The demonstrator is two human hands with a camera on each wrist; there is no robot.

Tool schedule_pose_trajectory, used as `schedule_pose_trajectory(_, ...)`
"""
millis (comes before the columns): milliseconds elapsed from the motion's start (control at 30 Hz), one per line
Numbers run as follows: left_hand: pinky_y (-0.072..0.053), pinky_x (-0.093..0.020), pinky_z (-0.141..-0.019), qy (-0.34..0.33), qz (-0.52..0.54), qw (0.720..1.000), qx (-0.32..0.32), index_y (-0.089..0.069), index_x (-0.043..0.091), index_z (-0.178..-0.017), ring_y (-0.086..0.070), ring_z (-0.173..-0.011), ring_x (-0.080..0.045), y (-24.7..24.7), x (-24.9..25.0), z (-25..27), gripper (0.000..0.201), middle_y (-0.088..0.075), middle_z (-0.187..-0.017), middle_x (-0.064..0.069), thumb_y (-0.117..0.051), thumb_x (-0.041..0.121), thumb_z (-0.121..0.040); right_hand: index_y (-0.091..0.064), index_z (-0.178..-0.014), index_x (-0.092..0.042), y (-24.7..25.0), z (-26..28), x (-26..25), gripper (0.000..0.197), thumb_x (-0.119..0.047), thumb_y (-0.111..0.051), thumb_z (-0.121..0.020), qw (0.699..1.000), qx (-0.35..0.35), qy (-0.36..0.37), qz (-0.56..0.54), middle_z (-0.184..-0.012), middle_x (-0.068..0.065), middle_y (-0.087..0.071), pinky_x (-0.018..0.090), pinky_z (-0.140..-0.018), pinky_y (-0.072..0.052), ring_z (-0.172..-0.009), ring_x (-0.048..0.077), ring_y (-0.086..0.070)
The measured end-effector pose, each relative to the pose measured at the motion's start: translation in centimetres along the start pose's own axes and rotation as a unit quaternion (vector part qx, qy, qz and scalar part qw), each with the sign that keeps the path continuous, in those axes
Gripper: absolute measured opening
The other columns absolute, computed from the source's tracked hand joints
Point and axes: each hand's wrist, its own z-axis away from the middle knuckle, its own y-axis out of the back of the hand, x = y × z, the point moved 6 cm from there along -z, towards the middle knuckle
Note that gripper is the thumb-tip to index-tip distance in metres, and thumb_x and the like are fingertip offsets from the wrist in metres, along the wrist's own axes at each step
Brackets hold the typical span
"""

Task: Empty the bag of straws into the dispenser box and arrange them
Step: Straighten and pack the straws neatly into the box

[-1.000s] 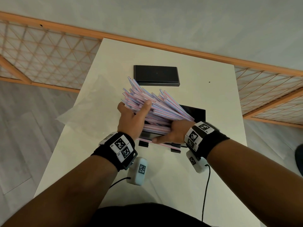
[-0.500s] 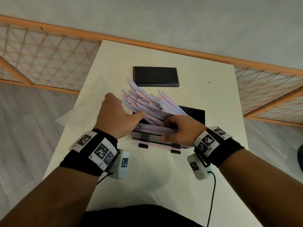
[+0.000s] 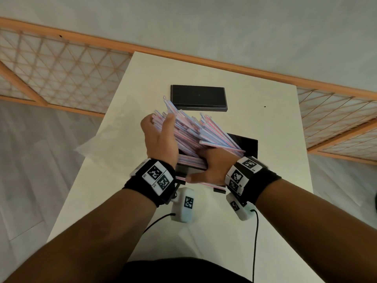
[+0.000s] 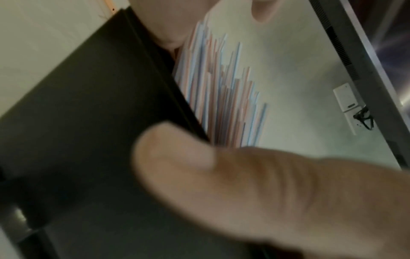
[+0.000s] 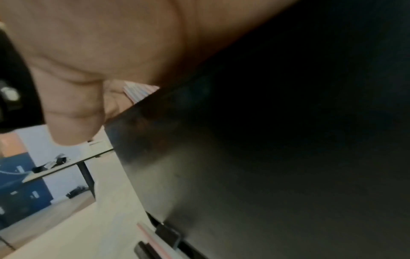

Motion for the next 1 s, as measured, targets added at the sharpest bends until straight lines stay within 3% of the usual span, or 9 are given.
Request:
schedule_pose_trajectory(100, -0.049, -0.054, -0.103, -0.034, -0.001, 0.999, 0.0, -0.046, 0.019, -0.124, -0.064, -0.11, -0.028, 0.4, 0.1, 0.3, 0.067, -0.064, -0.121, -0.008, -0.061, 0.06, -0.073, -0.052, -0.134, -0.024, -0.1, -0.8, 0.4, 0.074, -0.064, -0.072, -0.075, 1.0, -0.01, -0.017, -0.001, -0.128, 0.0, -0.061, 0.031, -0.099, -0.042, -0.119, 0.024, -0.056)
schedule_pose_trajectory(200, -0.05, -0.05, -0.102, -0.044, 0.007, 0.999, 0.011, -0.046, 0.017, -0.132, -0.061, -0.111, -0.026, 0.7, 0.2, 0.3, 0.074, -0.058, -0.123, -0.005, -0.061, 0.059, -0.074, -0.044, -0.142, -0.028, -0.6, -0.8, 0.6, 0.083, -0.076, -0.061, -0.076, 0.996, -0.053, -0.047, 0.057, -0.139, 0.0, -0.054, 0.033, -0.106, -0.035, -0.13, 0.025, -0.048)
schedule_pose_trajectory(300, -0.053, -0.042, -0.091, -0.027, 0.038, 0.999, 0.019, -0.043, 0.02, -0.14, -0.061, -0.108, -0.024, 0.8, -0.1, -0.3, 0.07, -0.055, -0.128, -0.013, -0.063, 0.05, -0.079, -0.044, -0.142, -0.027, -0.1, -0.4, -0.4, 0.074, -0.069, -0.059, -0.083, 0.997, -0.05, -0.025, 0.047, -0.143, 0.001, -0.051, 0.03, -0.108, -0.029, -0.134, 0.024, -0.043)
schedule_pose_trajectory(533, -0.04, -0.046, -0.117, -0.062, -0.076, 0.995, -0.022, -0.042, 0.016, -0.152, -0.049, -0.139, -0.022, 0.0, 0.0, -0.5, 0.075, -0.05, -0.152, -0.007, -0.046, 0.057, -0.089, -0.046, -0.136, -0.021, 0.3, -0.9, -1.3, 0.084, -0.078, -0.058, -0.075, 0.991, -0.032, 0.012, 0.131, -0.125, 0.004, -0.061, 0.031, -0.096, -0.039, -0.118, 0.027, -0.054)
schedule_pose_trajectory(700, -0.04, -0.046, -0.117, -0.056, -0.091, 0.994, -0.011, -0.033, 0.013, -0.156, -0.048, -0.139, -0.025, 0.5, -0.4, -1.0, 0.079, -0.048, -0.153, -0.009, -0.05, 0.057, -0.093, -0.062, -0.092, -0.017, 0.7, -1.6, 0.3, 0.079, -0.091, -0.043, -0.071, 0.972, -0.107, -0.061, 0.199, -0.087, 0.003, -0.068, 0.033, -0.084, -0.05, -0.085, 0.026, -0.064)
schedule_pose_trajectory(767, -0.043, -0.047, -0.114, -0.031, -0.091, 0.995, -0.019, -0.03, 0.017, -0.156, -0.052, -0.135, -0.025, 0.5, -1.1, -1.1, 0.086, -0.051, -0.151, -0.006, -0.051, 0.066, -0.089, -0.055, -0.13, -0.018, 0.6, -1.7, 0.2, 0.095, -0.09, -0.048, -0.069, 0.975, -0.115, -0.047, 0.186, -0.118, 0.005, -0.068, 0.037, -0.098, -0.049, -0.108, 0.028, -0.063)
schedule_pose_trajectory(833, -0.046, -0.052, -0.11, -0.004, -0.097, 0.995, -0.028, -0.033, 0.02, -0.152, -0.057, -0.131, -0.03, 0.6, -1.8, -1.1, 0.097, -0.057, -0.146, -0.009, -0.048, 0.079, -0.077, -0.023, -0.154, -0.02, 0.2, -1.4, -0.3, 0.111, -0.087, -0.052, -0.07, 0.972, -0.141, -0.038, 0.186, -0.147, 0.005, -0.05, 0.035, -0.108, -0.04, -0.132, 0.028, -0.049)
schedule_pose_trajectory(900, -0.048, -0.051, -0.106, -0.003, -0.112, 0.993, -0.024, -0.034, 0.016, -0.149, -0.061, -0.124, -0.029, 0.8, -1.9, -0.8, 0.092, -0.061, -0.139, -0.01, -0.049, 0.076, -0.081, -0.026, -0.154, -0.015, 0.2, -1.5, -0.1, 0.116, -0.091, -0.046, -0.069, 0.96, -0.171, -0.061, 0.212, -0.15, 0.008, -0.046, 0.038, -0.11, -0.038, -0.136, 0.028, -0.045)
schedule_pose_trajectory(1000, -0.052, -0.037, -0.099, -0.018, -0.084, 0.996, -0.01, -0.034, 0.01, -0.148, -0.061, -0.116, -0.024, 1.0, -1.8, -0.6, 0.065, -0.058, -0.137, -0.007, -0.06, 0.045, -0.099, -0.047, -0.142, -0.011, 1.1, -2.1, 0.8, 0.128, -0.103, -0.032, -0.054, 0.937, -0.219, -0.116, 0.244, -0.142, 0.009, -0.055, 0.045, -0.107, -0.041, -0.129, 0.029, -0.052)
